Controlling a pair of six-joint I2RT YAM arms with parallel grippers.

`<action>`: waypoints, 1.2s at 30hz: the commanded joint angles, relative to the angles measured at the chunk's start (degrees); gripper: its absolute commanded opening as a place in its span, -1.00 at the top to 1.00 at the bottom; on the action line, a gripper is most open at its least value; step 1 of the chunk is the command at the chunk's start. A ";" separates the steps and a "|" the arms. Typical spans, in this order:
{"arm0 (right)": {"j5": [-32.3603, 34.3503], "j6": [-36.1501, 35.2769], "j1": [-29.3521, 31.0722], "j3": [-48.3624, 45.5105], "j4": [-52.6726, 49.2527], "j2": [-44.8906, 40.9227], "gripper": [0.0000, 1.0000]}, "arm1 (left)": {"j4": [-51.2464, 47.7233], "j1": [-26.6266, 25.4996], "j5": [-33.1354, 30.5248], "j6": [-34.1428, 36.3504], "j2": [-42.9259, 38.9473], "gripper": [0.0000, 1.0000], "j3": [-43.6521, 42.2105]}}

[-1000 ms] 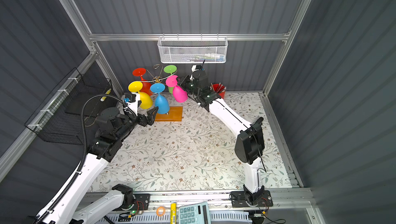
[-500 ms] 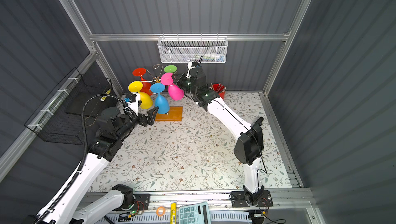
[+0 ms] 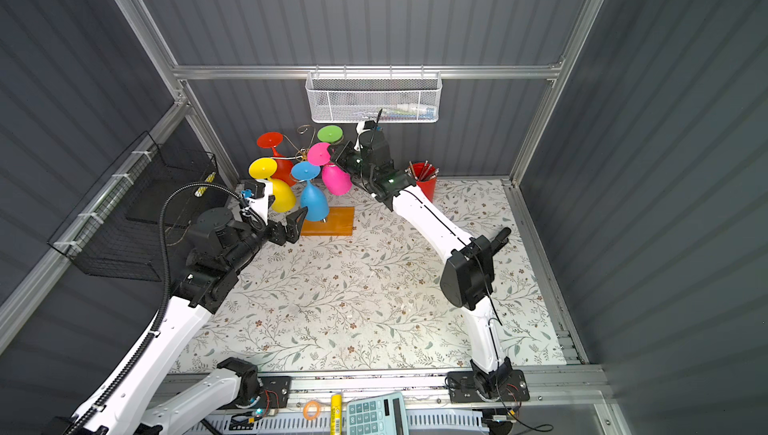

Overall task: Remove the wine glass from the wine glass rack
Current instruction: 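Lift the pink glass upward off its rack hook with the right gripper, then pull the pink glass toward the robot and lower it with the right gripper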

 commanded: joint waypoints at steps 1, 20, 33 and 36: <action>-0.33 -1.36 0.08 3.91 0.33 1.22 0.97 | 0.40 0.35 -0.34 0.70 0.19 -0.93 -0.14; 2.38 -2.34 -1.62 9.62 1.79 4.90 0.96 | 0.31 0.33 -0.34 0.94 0.63 -0.94 -0.21; 2.74 -3.69 -3.50 3.83 3.18 -0.26 0.96 | 0.31 0.33 -0.10 0.95 1.30 -0.93 -0.10; 2.81 -3.87 -3.91 0.25 4.17 -2.58 0.96 | 0.41 0.37 0.10 0.87 1.41 -0.94 -0.20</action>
